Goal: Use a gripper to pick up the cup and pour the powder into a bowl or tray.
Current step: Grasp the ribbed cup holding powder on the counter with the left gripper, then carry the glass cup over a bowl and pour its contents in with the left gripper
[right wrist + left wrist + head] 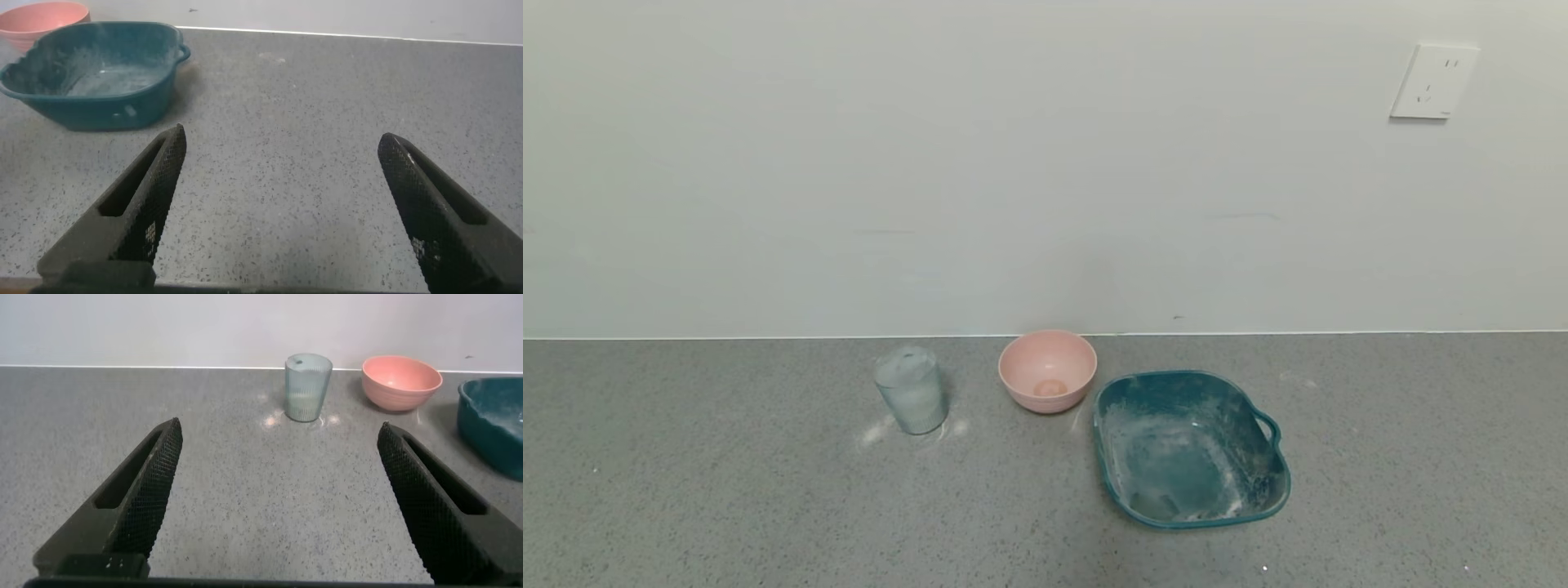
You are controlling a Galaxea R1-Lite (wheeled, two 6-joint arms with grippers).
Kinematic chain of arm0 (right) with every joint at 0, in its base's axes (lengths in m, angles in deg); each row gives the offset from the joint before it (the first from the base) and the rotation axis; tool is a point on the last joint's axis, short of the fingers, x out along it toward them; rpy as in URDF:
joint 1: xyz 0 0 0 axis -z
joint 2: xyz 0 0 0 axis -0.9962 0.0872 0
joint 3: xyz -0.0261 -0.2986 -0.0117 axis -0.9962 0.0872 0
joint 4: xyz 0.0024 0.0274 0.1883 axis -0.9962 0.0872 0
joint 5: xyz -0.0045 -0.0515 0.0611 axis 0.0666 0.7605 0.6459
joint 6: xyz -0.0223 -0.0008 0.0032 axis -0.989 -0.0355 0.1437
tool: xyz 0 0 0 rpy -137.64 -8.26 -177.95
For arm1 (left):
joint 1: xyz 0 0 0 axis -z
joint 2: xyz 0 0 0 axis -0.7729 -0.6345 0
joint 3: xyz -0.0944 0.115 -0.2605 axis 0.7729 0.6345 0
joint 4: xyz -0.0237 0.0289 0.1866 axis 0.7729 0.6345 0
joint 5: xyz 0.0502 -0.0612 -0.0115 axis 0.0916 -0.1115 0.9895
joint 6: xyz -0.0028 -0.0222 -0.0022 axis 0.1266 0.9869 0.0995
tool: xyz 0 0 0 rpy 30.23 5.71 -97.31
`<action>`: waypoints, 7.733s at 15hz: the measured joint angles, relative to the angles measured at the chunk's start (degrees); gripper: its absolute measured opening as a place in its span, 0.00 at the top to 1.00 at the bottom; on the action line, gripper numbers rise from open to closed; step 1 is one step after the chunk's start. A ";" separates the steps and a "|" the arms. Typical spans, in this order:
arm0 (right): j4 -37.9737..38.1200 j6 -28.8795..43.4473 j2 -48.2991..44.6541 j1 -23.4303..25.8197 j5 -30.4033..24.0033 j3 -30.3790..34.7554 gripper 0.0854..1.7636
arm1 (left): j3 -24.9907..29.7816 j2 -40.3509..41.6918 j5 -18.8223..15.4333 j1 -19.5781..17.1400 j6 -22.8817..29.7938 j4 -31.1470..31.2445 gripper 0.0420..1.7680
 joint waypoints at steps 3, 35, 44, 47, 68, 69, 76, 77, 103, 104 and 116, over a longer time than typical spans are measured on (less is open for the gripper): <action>0.02 0.00 0.00 0.00 0.00 0.00 0.03 | -5.68 -8.07 -0.02 0.32 -0.93 -0.37 0.03; 0.02 -0.11 0.00 0.00 -0.10 0.00 0.03 | -20.81 -97.94 -2.19 8.74 1.22 -43.87 0.03; 0.02 -0.11 0.00 0.00 -0.10 0.00 0.03 | -15.68 -111.69 -0.55 8.89 3.11 -76.18 0.03; -0.06 -0.11 0.00 0.00 -0.10 0.00 0.03 | -14.12 -115.91 0.26 8.97 3.15 -81.16 0.03; 0.02 -0.11 0.00 0.00 -0.10 0.00 0.03 | -21.86 -122.83 3.32 9.33 2.36 -80.54 0.03; 0.02 -0.11 0.00 0.00 -0.10 0.00 0.03 | -22.19 -123.04 3.32 9.33 2.01 -80.26 0.03; 0.02 -0.11 0.00 0.00 -0.10 0.00 0.03 | -24.42 -124.45 3.22 9.35 -0.44 -80.04 0.03; 0.02 -0.11 0.00 0.00 -0.10 0.00 0.03 | -24.78 -124.65 3.25 9.35 -0.44 -80.13 0.03; 0.02 -0.11 0.00 0.00 -0.10 0.00 0.03 | -26.58 -124.20 3.67 9.33 -0.30 -78.75 0.27; 0.02 -0.10 0.00 0.00 -0.07 0.00 0.03 | -26.77 -123.52 3.89 9.33 -0.33 -77.07 0.27; -0.06 -0.10 0.00 0.00 -0.10 0.00 0.03 | -38.25 -107.41 4.91 12.41 -8.42 -49.62 0.27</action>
